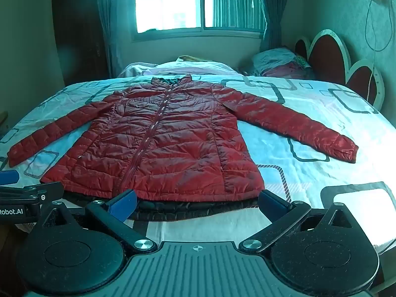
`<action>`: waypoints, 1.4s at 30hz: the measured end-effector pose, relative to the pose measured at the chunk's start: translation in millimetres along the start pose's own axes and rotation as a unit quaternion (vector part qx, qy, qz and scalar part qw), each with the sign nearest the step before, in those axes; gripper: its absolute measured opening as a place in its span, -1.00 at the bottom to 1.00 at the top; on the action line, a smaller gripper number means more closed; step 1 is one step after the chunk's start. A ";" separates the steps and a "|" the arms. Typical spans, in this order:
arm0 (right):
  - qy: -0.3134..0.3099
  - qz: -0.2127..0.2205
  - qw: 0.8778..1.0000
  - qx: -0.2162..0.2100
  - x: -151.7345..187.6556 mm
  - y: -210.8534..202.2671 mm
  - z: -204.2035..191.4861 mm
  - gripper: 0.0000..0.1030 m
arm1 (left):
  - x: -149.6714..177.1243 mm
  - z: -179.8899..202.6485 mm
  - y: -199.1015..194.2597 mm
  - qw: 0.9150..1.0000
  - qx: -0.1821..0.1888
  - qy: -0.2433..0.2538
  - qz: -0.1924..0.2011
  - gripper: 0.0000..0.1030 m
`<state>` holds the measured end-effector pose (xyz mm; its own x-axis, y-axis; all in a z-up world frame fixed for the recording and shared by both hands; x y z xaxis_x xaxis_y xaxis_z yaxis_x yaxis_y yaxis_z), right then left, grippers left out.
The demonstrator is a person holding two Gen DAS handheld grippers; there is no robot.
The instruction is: Fold large clothes
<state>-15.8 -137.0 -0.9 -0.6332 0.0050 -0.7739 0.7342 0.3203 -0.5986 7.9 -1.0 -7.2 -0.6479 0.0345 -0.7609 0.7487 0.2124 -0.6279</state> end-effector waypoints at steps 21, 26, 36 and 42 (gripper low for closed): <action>-0.001 0.001 1.000 -0.002 1.0 0.9 -0.9 1.00 | -1.5 -3.9 -2.7 1.000 -0.001 -0.019 -0.001 1.00; -0.001 0.000 1.000 -0.002 0.3 0.1 -0.4 1.00 | -2.0 -3.0 -2.7 1.000 -0.001 -0.017 -0.001 1.00; 0.000 0.002 1.000 -0.001 -0.7 -1.5 0.8 1.00 | -1.7 -1.6 -3.7 1.000 -0.003 -0.018 -0.001 1.00; -0.001 0.002 1.000 0.000 -0.8 -1.9 1.0 1.00 | -1.8 -1.8 -3.7 1.000 -0.006 -0.020 -0.001 1.00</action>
Point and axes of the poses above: each gripper's, at about its wrist camera, not at the fingertips, and y roughly the way its jaws point, z to its right, x to its underside, the point moved 1 cm from there along y, roughly the way its jaws point, and after that the axes turned 11 degrees about -x, right-handed, at the moved point
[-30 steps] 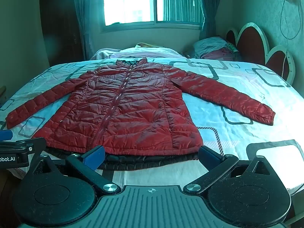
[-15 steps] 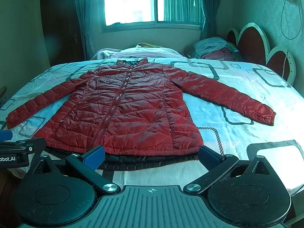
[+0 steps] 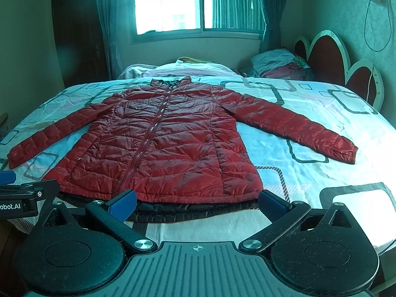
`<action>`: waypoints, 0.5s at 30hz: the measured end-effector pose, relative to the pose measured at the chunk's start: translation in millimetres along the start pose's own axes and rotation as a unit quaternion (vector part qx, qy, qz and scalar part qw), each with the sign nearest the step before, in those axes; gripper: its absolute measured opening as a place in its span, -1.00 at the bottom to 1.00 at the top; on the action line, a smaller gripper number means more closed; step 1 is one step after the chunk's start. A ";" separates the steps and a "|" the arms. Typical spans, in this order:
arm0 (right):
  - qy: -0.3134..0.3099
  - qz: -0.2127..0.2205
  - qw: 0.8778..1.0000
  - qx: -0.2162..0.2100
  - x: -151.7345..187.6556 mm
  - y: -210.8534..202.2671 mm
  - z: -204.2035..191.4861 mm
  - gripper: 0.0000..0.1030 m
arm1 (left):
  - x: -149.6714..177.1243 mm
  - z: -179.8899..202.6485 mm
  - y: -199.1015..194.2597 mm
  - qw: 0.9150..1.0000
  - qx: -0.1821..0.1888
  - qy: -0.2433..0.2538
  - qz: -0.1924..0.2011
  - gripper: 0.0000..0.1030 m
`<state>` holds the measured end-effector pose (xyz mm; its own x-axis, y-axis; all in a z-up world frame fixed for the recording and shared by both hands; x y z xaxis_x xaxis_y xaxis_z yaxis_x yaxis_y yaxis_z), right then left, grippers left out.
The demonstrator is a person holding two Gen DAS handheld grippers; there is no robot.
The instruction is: Fold large clothes
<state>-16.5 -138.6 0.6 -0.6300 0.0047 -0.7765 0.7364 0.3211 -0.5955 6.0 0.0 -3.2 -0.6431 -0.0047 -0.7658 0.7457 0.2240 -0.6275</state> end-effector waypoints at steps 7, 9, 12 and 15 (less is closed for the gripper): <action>-0.001 0.000 1.000 0.000 -0.1 0.0 -1.8 1.00 | 0.0 -0.2 0.0 1.000 0.000 0.000 0.000 1.00; -0.001 0.000 1.000 0.000 0.3 -0.1 -1.9 1.00 | 1.2 -0.7 0.4 1.000 0.000 -0.001 -0.001 1.00; -0.002 0.000 1.000 0.000 0.3 -0.3 -2.7 1.00 | 1.6 -1.4 0.5 1.000 -0.001 -0.001 0.000 1.00; -0.002 0.000 1.000 0.000 0.4 -0.3 -2.7 1.00 | 1.9 -1.3 0.4 1.000 -0.001 -0.002 0.000 1.00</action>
Point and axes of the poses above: each gripper's, at about its wrist camera, not at the fingertips, and y roughly the way its jaws point, z to its right, x to its underside, the point moved 1 cm from there along y, roughly the way its jaws point, and after that the axes turned 11 degrees about -x, right-handed, at the moved point
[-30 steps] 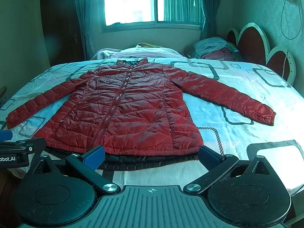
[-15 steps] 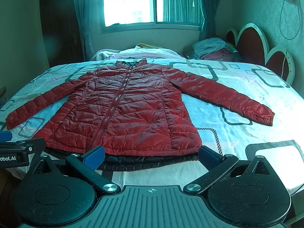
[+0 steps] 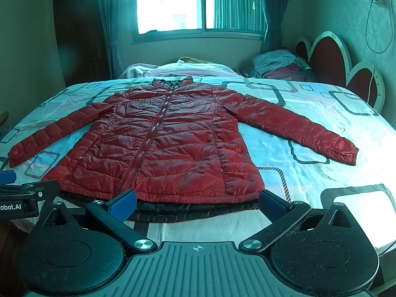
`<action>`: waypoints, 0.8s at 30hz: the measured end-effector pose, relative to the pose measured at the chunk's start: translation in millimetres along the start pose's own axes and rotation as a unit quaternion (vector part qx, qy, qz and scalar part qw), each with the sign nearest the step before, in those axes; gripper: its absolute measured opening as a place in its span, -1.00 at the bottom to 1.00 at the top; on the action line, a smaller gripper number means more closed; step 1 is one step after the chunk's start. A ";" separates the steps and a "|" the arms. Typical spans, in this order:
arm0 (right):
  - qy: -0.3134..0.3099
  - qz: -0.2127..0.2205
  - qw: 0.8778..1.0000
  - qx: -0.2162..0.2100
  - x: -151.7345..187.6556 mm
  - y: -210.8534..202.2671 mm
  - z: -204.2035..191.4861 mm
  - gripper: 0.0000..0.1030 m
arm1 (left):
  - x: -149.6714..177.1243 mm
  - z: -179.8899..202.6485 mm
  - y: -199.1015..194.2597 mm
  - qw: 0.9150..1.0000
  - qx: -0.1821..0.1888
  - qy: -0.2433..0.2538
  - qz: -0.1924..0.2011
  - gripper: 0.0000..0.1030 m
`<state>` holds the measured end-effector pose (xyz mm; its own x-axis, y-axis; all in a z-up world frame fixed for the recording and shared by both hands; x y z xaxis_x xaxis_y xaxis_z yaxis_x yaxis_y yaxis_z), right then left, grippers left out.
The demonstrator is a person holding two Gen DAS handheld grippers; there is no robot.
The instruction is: Fold large clothes
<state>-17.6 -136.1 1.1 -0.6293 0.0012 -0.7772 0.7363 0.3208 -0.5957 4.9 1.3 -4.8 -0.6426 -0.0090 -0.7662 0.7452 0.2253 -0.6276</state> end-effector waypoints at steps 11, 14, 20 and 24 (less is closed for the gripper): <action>0.001 0.002 1.000 0.003 -0.2 -0.5 -0.6 1.00 | 0.3 -0.2 0.4 1.000 0.003 0.001 0.000 1.00; 0.002 0.002 1.000 0.004 -0.8 -0.3 0.0 1.00 | 0.2 0.4 0.6 1.000 0.004 0.001 0.000 1.00; 0.002 0.002 1.000 0.004 -0.9 -0.5 0.5 1.00 | 0.2 0.6 0.4 1.000 0.004 0.001 0.000 1.00; 0.001 0.001 1.000 0.004 0.0 0.2 0.3 1.00 | 0.0 0.2 1.0 1.000 0.004 -0.001 -0.002 1.00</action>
Point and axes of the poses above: each gripper's, at about its wrist camera, not at the fingertips, and y roughly the way its jaws point, z to its right, x to its underside, the point moved 1 cm from there along y, roughly the way its jaws point, and after that the axes turned 11 degrees about -x, right-handed, at the moved point
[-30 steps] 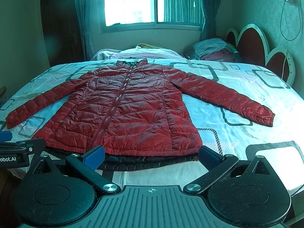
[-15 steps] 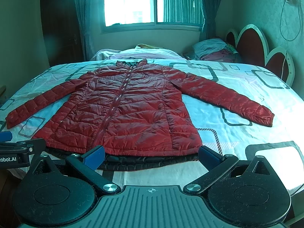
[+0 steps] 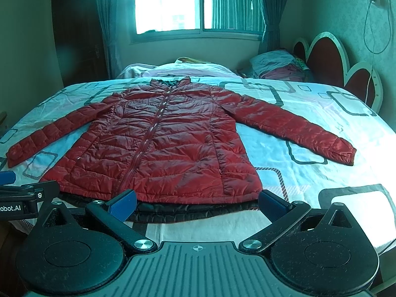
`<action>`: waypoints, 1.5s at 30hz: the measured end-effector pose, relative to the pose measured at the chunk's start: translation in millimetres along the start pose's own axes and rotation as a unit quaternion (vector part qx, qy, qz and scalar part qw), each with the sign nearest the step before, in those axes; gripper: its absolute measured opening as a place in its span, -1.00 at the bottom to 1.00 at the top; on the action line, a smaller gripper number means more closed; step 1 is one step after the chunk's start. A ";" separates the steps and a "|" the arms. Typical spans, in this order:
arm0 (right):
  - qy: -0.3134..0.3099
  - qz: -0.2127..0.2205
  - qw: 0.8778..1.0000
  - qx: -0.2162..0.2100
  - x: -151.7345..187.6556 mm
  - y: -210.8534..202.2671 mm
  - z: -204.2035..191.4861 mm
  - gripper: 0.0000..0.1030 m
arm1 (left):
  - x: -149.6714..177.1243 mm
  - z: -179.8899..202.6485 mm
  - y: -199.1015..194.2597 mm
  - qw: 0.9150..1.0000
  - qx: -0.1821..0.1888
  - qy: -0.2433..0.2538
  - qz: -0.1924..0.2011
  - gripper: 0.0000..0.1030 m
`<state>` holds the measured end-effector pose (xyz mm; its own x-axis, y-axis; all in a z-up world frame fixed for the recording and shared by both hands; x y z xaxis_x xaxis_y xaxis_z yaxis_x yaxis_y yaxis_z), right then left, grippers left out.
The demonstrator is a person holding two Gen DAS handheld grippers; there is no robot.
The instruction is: Fold large clothes
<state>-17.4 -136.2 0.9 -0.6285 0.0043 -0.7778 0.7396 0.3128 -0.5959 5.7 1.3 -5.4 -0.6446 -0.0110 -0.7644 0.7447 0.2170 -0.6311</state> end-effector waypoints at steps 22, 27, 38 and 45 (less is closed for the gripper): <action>0.004 -0.006 1.000 0.000 0.1 7.7 1.9 1.00 | 0.0 -8.0 11.3 1.000 -0.003 -0.004 -0.014 1.00; 0.017 -0.001 1.000 0.006 -6.4 15.8 13.3 1.00 | -10.9 -9.1 29.1 1.000 -0.007 -0.002 -0.020 1.00; 0.064 0.017 0.997 0.050 -45.5 57.3 56.6 1.00 | -60.5 3.9 89.4 1.000 0.000 0.015 0.019 1.00; 0.078 0.024 0.993 0.090 -75.4 92.1 66.9 1.00 | -89.7 8.4 134.2 0.998 0.038 0.036 0.016 1.00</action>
<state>114.2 -171.3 -8.7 -0.6104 0.1669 -0.7743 0.7921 0.1341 -0.5955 164.9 23.2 -22.6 -0.6293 0.0650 -0.7744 0.7741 0.1406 -0.6173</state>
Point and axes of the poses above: each gripper's, at about its wrist camera, not at the fingertips, and y roughly the way its jaws point, z to its right, x to its underside, the point moved 1 cm from there along y, roughly the way its jaws point, and after that the axes turned 11 degrees about -x, right-handed, at the moved point
